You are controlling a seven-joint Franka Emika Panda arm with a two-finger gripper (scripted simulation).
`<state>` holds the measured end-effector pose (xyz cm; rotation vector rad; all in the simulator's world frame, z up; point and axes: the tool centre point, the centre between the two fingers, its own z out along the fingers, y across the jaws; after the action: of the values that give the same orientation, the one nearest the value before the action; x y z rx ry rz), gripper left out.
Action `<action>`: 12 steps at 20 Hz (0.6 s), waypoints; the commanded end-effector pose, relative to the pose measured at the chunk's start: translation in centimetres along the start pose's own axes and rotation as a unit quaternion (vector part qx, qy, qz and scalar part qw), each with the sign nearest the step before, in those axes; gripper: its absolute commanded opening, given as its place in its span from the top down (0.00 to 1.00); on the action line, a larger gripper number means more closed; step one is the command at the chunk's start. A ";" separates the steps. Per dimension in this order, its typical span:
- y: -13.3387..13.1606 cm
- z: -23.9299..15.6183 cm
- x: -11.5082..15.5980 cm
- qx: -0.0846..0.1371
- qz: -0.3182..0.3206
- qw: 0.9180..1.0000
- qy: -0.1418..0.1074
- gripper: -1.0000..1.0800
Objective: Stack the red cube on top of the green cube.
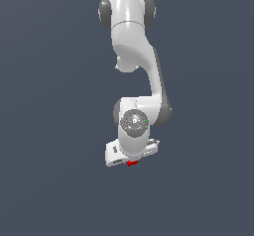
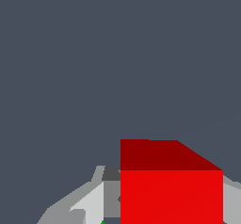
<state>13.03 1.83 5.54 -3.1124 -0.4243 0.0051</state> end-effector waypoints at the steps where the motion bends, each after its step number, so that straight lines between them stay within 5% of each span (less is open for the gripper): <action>1: 0.0 -2.1 0.0 0.000 0.000 1.000 0.001 1.00; 12: 0.0 -6.5 0.1 -0.001 0.000 1.000 0.002 1.00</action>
<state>13.16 1.85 11.87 -3.1131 -0.4246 -0.0019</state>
